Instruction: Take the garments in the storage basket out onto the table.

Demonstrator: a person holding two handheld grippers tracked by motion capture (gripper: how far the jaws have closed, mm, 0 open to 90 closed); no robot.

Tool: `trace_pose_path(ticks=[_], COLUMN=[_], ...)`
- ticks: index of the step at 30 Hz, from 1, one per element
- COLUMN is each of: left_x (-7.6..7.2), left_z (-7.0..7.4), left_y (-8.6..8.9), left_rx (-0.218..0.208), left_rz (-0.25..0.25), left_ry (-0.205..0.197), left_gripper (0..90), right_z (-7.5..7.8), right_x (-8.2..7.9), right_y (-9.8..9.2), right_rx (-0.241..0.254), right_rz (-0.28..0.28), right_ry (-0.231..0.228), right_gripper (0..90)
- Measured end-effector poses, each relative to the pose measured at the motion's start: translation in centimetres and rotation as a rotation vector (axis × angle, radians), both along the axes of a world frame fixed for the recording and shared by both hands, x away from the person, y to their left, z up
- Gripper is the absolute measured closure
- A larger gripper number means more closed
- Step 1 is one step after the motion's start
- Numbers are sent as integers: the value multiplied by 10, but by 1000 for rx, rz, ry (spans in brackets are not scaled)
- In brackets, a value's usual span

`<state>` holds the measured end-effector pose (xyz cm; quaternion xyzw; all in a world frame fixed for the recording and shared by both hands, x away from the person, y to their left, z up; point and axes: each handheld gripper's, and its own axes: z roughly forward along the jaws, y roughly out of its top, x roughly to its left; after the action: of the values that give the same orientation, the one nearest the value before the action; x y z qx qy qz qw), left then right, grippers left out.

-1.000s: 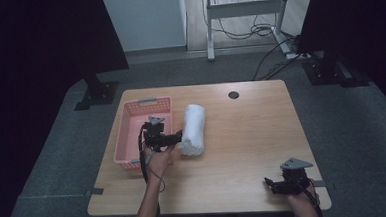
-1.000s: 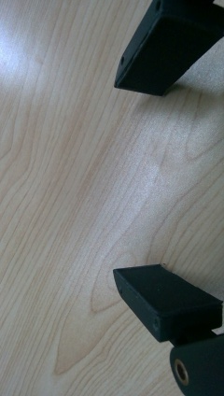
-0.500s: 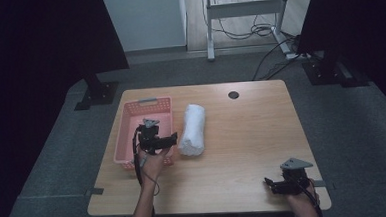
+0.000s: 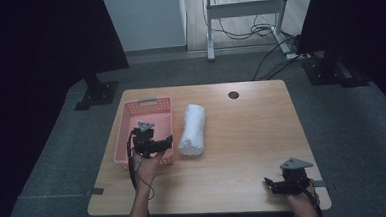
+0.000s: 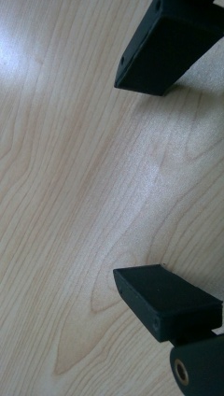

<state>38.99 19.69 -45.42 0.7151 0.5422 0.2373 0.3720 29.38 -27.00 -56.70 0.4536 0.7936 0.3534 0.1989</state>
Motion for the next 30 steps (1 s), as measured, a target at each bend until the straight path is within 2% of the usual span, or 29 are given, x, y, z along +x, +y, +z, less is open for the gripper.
trace_pose_path(ticks=[13,30], left_x=[-15,-36], left_z=[0,-3], left_y=[17,37], left_rx=[8,-1], left_rz=[3,10], left_ry=[-7,-27], left_gripper=[99,98], right_z=[0,0], right_x=[0,0], right_y=[0,0], right_rx=[0,0], right_rz=[-1,-2], right_ry=[0,0], right_gripper=[82,82])
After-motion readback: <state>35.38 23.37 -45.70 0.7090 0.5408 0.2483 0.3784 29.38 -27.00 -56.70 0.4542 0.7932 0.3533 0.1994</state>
